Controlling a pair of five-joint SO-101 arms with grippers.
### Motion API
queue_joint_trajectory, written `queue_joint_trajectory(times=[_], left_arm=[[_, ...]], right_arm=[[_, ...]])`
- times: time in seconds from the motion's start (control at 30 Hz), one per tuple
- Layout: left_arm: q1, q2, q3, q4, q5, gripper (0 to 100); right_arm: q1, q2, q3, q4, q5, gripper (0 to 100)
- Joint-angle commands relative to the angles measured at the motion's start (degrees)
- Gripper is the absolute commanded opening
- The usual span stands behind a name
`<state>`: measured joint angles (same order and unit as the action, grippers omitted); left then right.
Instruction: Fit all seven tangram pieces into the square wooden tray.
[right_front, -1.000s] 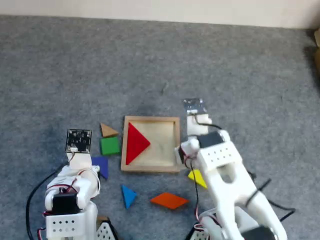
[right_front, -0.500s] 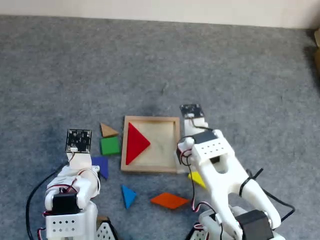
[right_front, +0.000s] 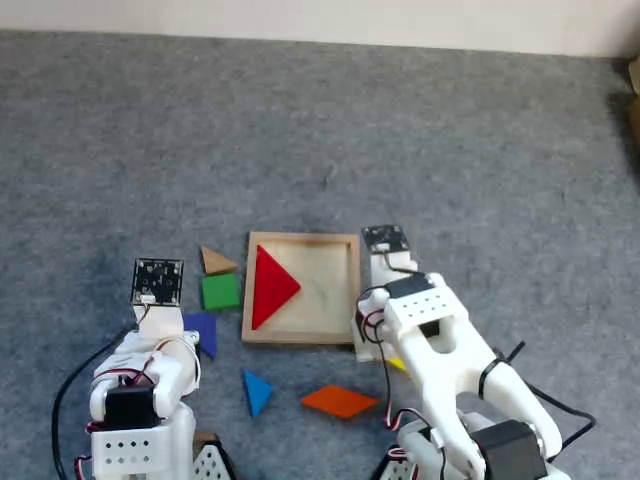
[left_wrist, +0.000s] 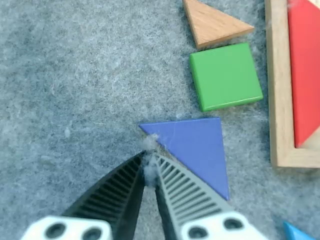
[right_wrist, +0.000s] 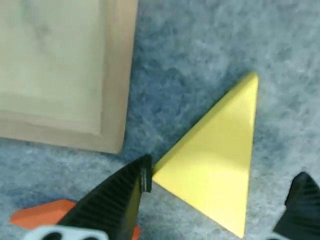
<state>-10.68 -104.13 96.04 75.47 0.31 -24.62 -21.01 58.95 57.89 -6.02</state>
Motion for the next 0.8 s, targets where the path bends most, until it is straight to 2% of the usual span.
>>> queue_joint_trajectory(times=[0.0, 0.27, 0.47, 0.7, 0.77], left_arm=[[-0.57, -0.31, 1.19, 0.26, -0.09, 0], [-0.57, -0.31, 1.19, 0.26, -0.09, 0], [-0.57, -0.31, 1.19, 0.26, -0.09, 0], [-0.57, -0.31, 1.19, 0.26, -0.09, 0], [-0.57, -0.31, 1.19, 0.26, -0.09, 0]], right_arm=[[0.57, -0.13, -0.13, -0.84, 0.18, 39.9], [0.57, -0.13, -0.13, -0.92, 0.18, 39.9], [0.92, -0.13, -0.13, -0.92, 0.18, 26.2], [0.92, -0.75, -0.31, -0.57, 0.26, 23.8], [1.01, -0.75, -0.57, -0.57, 2.73, 20.5]])
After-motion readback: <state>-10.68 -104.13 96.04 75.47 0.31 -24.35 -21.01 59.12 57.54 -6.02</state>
